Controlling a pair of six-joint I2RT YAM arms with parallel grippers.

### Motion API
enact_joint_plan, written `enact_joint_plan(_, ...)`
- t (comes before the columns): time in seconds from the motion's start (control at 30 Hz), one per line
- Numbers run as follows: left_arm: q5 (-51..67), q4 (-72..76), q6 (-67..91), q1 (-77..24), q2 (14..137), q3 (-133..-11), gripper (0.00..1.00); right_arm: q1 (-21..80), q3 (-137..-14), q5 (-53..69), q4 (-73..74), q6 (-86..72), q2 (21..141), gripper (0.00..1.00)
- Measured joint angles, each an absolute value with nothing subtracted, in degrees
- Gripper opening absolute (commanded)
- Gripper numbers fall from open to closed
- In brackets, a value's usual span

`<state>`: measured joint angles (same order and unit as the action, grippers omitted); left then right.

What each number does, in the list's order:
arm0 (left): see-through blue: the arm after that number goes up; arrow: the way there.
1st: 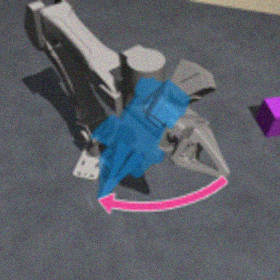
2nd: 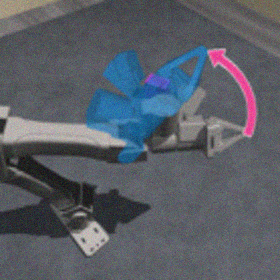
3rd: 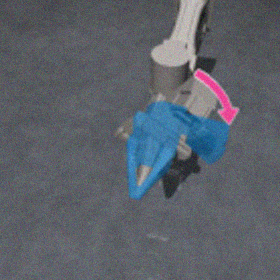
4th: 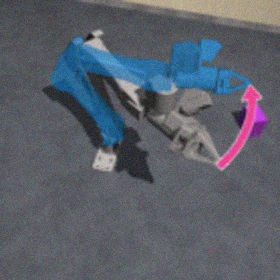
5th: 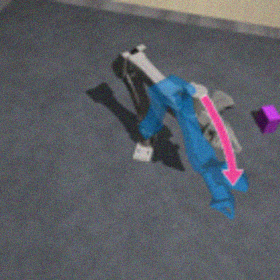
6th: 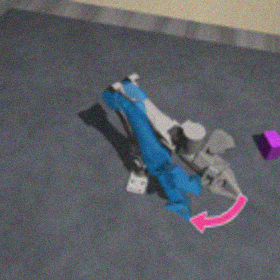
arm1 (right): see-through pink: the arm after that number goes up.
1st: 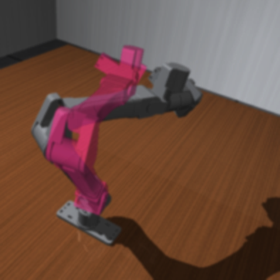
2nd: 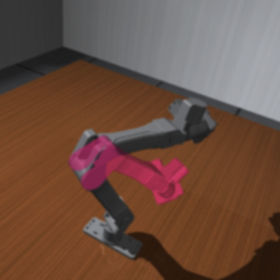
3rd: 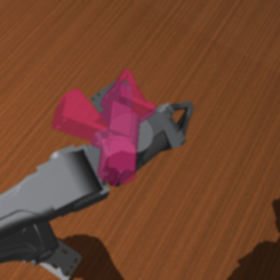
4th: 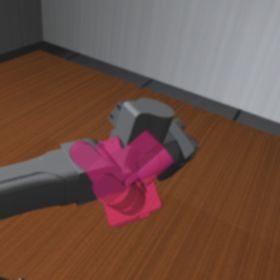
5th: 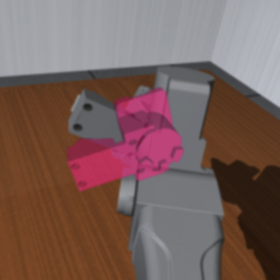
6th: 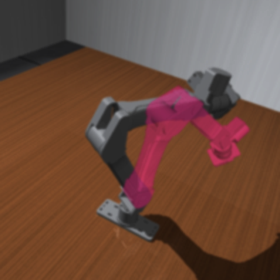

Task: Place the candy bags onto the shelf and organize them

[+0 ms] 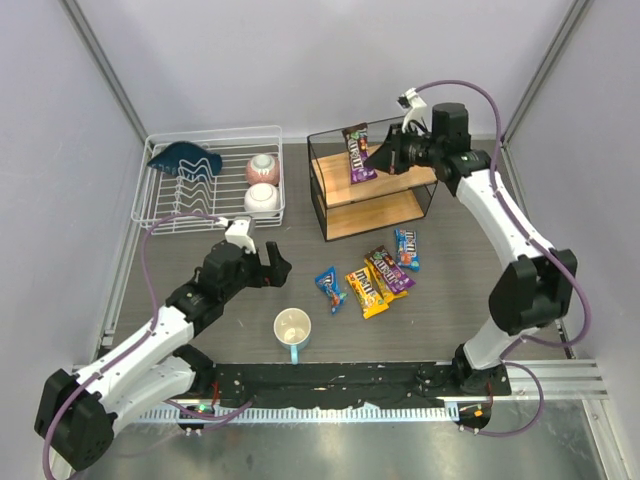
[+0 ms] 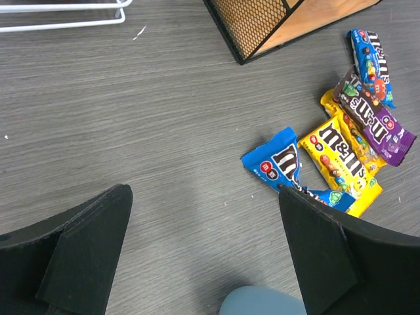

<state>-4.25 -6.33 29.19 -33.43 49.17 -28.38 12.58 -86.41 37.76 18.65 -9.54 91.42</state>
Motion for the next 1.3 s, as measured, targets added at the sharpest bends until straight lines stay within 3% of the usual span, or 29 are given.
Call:
enact_joint_plan(0.17, -4.3, -7.4, 29.2, -33.5, 49.5, -28.8, 1.00, 12.6, -91.2, 39.8, 22.2, -8.8, 97.6, 0.01)
enact_joint_plan(1.03, -4.9, -8.2, 29.2, -33.6, 49.6, -28.8, 1.00, 13.9, -91.8, 38.6, 25.3, -8.1, 105.8, 0.01)
enact_joint_plan(1.13, -4.9, -8.3, 29.1, -33.6, 49.6, -28.8, 1.00, 14.0, -92.3, 38.4, 25.3, -8.2, 106.2, 0.12)
enact_joint_plan(1.17, -4.9, -8.3, 29.2, -33.6, 49.6, -28.8, 1.00, 14.0, -92.4, 38.4, 25.3, -8.3, 106.3, 0.22)
enact_joint_plan(1.3, -4.9, -8.5, 29.2, -33.6, 49.6, -28.8, 1.00, 14.0, -92.4, 37.8, 25.3, -8.3, 106.3, 0.41)
